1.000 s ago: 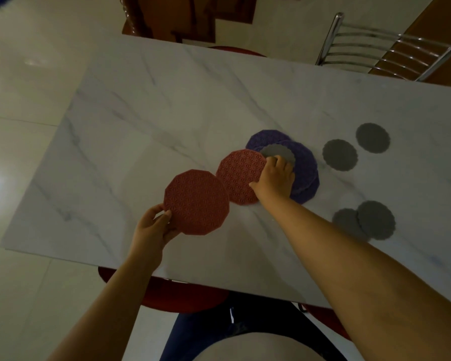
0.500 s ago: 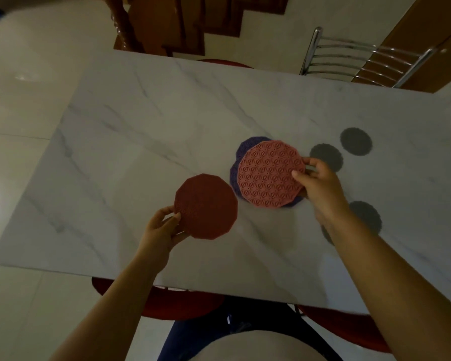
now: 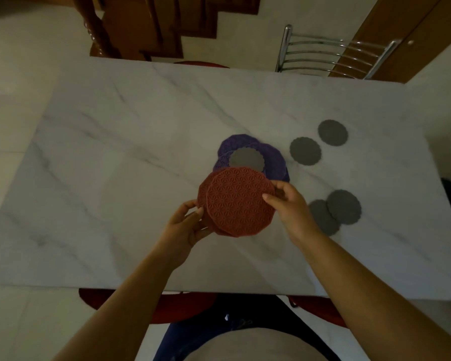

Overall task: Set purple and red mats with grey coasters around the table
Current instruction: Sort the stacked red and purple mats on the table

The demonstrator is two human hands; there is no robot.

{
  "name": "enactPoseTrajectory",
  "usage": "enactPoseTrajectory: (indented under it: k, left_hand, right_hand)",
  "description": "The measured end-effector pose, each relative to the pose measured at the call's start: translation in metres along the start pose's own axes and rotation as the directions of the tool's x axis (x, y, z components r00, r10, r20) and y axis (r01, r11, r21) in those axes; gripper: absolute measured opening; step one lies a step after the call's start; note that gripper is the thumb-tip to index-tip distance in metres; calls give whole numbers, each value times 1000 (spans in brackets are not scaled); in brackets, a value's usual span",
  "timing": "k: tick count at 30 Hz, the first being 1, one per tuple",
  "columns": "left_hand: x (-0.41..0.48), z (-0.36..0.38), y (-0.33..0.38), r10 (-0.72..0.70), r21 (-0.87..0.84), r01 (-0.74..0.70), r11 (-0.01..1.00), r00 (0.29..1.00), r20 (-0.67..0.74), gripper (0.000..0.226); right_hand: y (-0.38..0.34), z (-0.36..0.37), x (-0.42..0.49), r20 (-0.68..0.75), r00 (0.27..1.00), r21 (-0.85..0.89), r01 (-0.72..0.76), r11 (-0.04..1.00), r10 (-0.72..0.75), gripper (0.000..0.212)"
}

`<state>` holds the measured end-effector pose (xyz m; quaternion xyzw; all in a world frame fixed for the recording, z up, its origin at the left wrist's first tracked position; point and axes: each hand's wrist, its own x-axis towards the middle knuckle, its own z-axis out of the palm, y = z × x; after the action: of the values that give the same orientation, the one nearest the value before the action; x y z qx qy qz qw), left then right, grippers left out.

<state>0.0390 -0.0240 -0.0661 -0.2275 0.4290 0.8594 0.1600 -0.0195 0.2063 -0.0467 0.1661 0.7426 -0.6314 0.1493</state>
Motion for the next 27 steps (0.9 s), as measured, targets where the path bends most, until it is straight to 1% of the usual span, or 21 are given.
enactPoseTrajectory:
  k: [3,4,6,8,12,16,19,23,25,27]
  left_hand:
    - [-1,6,-1,-23,-3,23,1000,999,41,15]
    - [-1,7,-2,-33,-3,33,999,998,50,15]
    - [-1,9,-2,-57,-2,57,998,996,67,19]
    - [-1,10,-1,-81,4,81,997,992,92,23]
    - [0,10,2,-122,29,119,992,985,124,29]
    - [1,10,4,-120,83,114,990,991,63,34]
    - [2,9,3,-100,124,97,988,995,13,35]
    - [5,4,2,-46,144,50,988,998,-33,26]
    - [7,-1,7,-8,137,16,990,998,-57,25]
    - [8,-6,11,22,126,-11,992,996,-87,25]
  right_hand:
    - [5,-1,-1,3,999,0,-39,999,39,30]
    - [5,-1,-2,0,1000,-9,-30,999,30,28]
    - [7,-2,-5,-16,999,-47,27,999,-28,24]
    - [6,-2,-7,-26,996,-89,81,993,-84,26]
    - [4,-3,-8,-21,993,-135,114,984,-118,31]
    - [3,-4,-7,18,996,-133,93,987,-92,36]
    - [4,-4,-3,47,997,-144,70,987,-64,35]
    - [-3,-1,14,140,989,-170,-20,985,45,20]
    - [-10,4,38,124,987,-224,-75,972,104,20]
    - [-19,11,67,57,993,-336,-76,939,101,32]
